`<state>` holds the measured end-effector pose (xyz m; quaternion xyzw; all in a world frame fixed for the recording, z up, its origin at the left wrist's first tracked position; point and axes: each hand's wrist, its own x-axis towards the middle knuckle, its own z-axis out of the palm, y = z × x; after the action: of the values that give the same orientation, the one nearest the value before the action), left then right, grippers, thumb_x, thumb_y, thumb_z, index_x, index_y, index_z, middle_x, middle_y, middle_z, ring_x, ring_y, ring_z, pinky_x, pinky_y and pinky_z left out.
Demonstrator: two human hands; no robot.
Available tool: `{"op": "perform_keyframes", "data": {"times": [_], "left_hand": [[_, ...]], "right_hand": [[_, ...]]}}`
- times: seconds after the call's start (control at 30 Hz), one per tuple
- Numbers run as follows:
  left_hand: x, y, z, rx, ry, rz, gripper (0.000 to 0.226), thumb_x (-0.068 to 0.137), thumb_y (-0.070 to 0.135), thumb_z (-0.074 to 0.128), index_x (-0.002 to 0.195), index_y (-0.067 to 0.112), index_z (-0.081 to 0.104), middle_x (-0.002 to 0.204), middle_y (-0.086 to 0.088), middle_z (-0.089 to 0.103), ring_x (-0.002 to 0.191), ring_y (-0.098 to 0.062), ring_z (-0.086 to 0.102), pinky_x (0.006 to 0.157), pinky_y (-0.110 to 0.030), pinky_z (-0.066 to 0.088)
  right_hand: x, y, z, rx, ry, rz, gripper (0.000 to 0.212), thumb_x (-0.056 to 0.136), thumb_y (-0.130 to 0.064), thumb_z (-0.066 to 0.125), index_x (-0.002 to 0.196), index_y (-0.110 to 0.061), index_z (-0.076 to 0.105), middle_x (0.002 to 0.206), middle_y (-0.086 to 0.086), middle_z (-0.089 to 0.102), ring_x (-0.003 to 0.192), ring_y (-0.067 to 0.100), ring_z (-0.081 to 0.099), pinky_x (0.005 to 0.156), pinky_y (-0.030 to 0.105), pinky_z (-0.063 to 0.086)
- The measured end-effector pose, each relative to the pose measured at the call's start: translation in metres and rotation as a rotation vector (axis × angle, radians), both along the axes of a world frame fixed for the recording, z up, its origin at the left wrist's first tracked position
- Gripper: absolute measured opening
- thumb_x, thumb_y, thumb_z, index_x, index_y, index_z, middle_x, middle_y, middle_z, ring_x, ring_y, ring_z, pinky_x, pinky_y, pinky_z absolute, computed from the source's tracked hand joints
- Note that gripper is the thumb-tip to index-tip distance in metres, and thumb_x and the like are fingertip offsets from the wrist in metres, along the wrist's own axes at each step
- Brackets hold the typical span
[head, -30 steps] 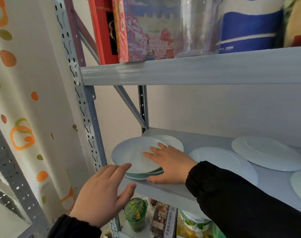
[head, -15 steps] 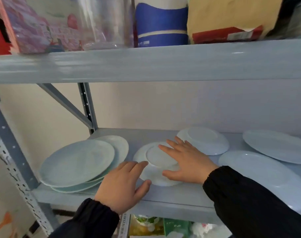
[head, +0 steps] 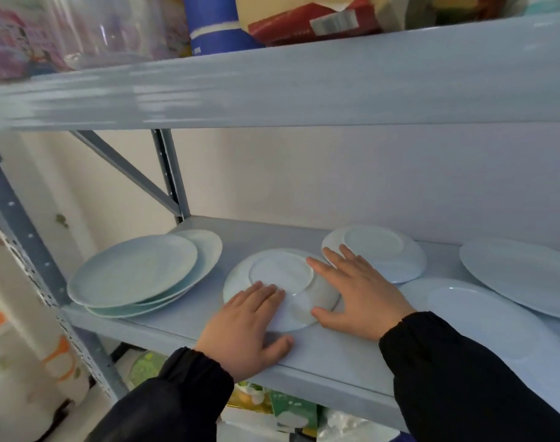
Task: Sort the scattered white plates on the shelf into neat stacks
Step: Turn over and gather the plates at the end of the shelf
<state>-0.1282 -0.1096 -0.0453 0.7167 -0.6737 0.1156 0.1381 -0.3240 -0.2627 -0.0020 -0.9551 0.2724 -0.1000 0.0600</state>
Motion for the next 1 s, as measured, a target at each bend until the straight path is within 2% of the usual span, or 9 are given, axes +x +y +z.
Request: {"op": "perform_keyframes", "data": {"times": [0.13, 0.3, 0.33, 0.43, 0.57, 0.7, 0.87, 1.0], "left_hand": [[-0.008, 0.012, 0.003, 0.049, 0.028, 0.042, 0.089, 0.08, 0.076, 0.041, 0.153, 0.026, 0.028, 0.157, 0.007, 0.028, 0.148, -0.014, 0.018, 0.117, -0.026, 0.009], [-0.023, 0.031, 0.005, 0.12, 0.031, 0.096, 0.109, 0.066, 0.088, 0.046, 0.154, 0.03, 0.021, 0.158, 0.014, 0.02, 0.148, -0.01, 0.012, 0.115, -0.021, 0.001], [-0.026, 0.035, 0.005, 0.12, 0.016, 0.107, 0.107, 0.065, 0.085, 0.049, 0.153, 0.03, 0.023, 0.157, 0.013, 0.023, 0.147, -0.011, 0.017, 0.115, -0.022, 0.005], [-0.036, 0.045, 0.002, 0.047, -0.093, 0.133, 0.089, 0.066, 0.069, 0.063, 0.143, 0.031, 0.039, 0.145, 0.007, 0.048, 0.133, -0.017, 0.047, 0.107, -0.028, 0.03], [-0.049, 0.054, 0.002, -0.002, -0.087, 0.151, 0.07, 0.069, 0.042, 0.076, 0.133, 0.029, 0.051, 0.133, 0.008, 0.058, 0.12, -0.016, 0.059, 0.092, -0.032, 0.053], [-0.062, 0.058, 0.007, -0.022, -0.118, 0.181, 0.073, 0.056, 0.016, 0.082, 0.125, 0.024, 0.061, 0.124, 0.006, 0.065, 0.11, -0.016, 0.064, 0.086, -0.028, 0.053], [-0.07, 0.062, 0.015, -0.013, -0.166, 0.22, 0.077, 0.051, 0.019, 0.086, 0.124, 0.023, 0.062, 0.12, 0.006, 0.066, 0.102, -0.014, 0.067, 0.075, -0.024, 0.055], [-0.065, 0.062, 0.033, -0.077, -0.205, 0.281, 0.079, 0.055, 0.01, 0.087, 0.128, 0.018, 0.06, 0.122, 0.001, 0.067, 0.098, -0.019, 0.069, 0.07, -0.029, 0.057]], "right_hand": [[0.001, 0.003, 0.002, 0.021, -0.046, 0.063, 0.093, 0.071, -0.077, 0.031, 0.155, -0.047, 0.004, 0.167, -0.005, 0.001, 0.152, 0.016, -0.009, 0.123, 0.035, 0.0], [0.002, 0.009, 0.002, 0.005, -0.043, 0.15, 0.087, 0.081, -0.07, 0.043, 0.154, -0.048, 0.001, 0.166, -0.007, -0.002, 0.152, 0.015, -0.012, 0.123, 0.035, -0.002], [0.002, 0.01, 0.002, 0.001, -0.043, 0.169, 0.086, 0.082, -0.069, 0.044, 0.154, -0.048, 0.001, 0.166, -0.007, -0.003, 0.152, 0.015, -0.012, 0.123, 0.035, -0.003], [0.002, 0.014, 0.002, -0.006, -0.056, 0.221, 0.087, 0.08, -0.071, 0.041, 0.155, -0.047, 0.002, 0.166, -0.006, -0.002, 0.152, 0.016, -0.012, 0.123, 0.036, -0.002], [0.004, 0.021, 0.001, -0.019, -0.062, 0.284, 0.087, 0.079, -0.072, 0.039, 0.154, -0.047, 0.003, 0.167, -0.006, -0.001, 0.152, 0.017, -0.011, 0.123, 0.039, -0.001], [0.003, 0.029, 0.001, -0.022, -0.07, 0.34, 0.086, 0.078, -0.072, 0.035, 0.154, -0.046, 0.006, 0.166, -0.006, 0.001, 0.152, 0.017, -0.009, 0.122, 0.037, -0.002], [-0.002, 0.031, 0.004, 0.023, -0.146, 0.346, 0.087, 0.073, -0.074, 0.028, 0.154, -0.045, 0.014, 0.166, -0.006, 0.006, 0.152, 0.015, -0.006, 0.123, 0.037, 0.002], [-0.004, 0.034, 0.007, -0.01, -0.266, 0.397, 0.087, 0.076, -0.071, 0.037, 0.155, -0.042, 0.015, 0.166, -0.005, 0.01, 0.153, 0.015, -0.005, 0.124, 0.039, 0.004]]}}
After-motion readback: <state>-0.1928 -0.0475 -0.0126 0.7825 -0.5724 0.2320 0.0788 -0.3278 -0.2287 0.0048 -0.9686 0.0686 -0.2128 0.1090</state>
